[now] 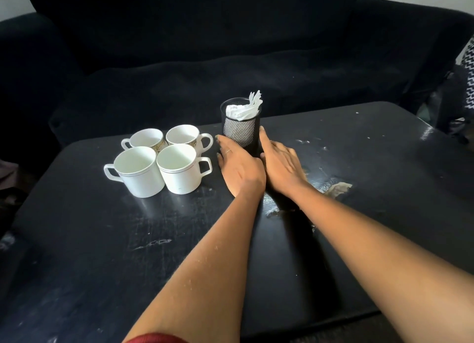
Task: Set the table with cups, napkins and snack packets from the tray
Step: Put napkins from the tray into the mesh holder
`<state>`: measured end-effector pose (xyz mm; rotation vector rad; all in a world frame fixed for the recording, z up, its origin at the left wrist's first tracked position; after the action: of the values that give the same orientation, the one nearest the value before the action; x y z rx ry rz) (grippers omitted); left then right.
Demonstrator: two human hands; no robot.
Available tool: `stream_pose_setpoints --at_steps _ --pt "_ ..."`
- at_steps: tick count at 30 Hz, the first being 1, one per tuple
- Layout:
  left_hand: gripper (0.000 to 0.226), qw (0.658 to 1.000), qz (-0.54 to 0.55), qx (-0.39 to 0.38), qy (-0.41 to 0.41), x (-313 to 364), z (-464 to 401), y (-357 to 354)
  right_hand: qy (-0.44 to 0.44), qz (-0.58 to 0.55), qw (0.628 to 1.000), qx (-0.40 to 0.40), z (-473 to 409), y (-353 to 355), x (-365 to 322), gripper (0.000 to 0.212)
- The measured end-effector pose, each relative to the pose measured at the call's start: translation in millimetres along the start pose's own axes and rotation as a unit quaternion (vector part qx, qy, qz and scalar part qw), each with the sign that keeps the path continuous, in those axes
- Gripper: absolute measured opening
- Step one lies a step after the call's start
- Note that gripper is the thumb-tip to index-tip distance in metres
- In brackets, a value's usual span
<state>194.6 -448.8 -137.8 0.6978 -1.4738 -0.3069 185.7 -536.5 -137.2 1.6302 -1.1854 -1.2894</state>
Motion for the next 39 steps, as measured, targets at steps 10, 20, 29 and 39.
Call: stream_pose_setpoints --at_steps 10,20,29,39 --pt "0.073 0.999 -0.007 0.023 -0.021 -4 20 12 -0.039 0.042 0.996 0.063 12 2 -4 0.051" --pt "0.065 0.992 -0.003 -0.021 -0.122 -12 81 38 -0.031 0.059 0.997 0.045 80 14 -21 0.046" --pt "0.051 0.983 -0.056 -0.088 -0.151 -36 152 64 0.061 0.121 0.989 -0.05 156 38 -51 0.055" --pt "0.07 0.978 -0.124 -0.074 -0.151 -41 181 150 0.16 0.151 0.975 -0.04 179 85 -100 0.065"
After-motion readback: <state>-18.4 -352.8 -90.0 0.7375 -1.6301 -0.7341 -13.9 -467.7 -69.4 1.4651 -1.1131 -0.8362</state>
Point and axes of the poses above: each hand's wrist, its own z-axis away from the middle knuckle, its own y-axis out of the back of the hand, x = y × z, the point moved 2 cm from there along -z, towards the middle knuckle, and after that the axes turned 1 degree about z, right-handed, at the moved point
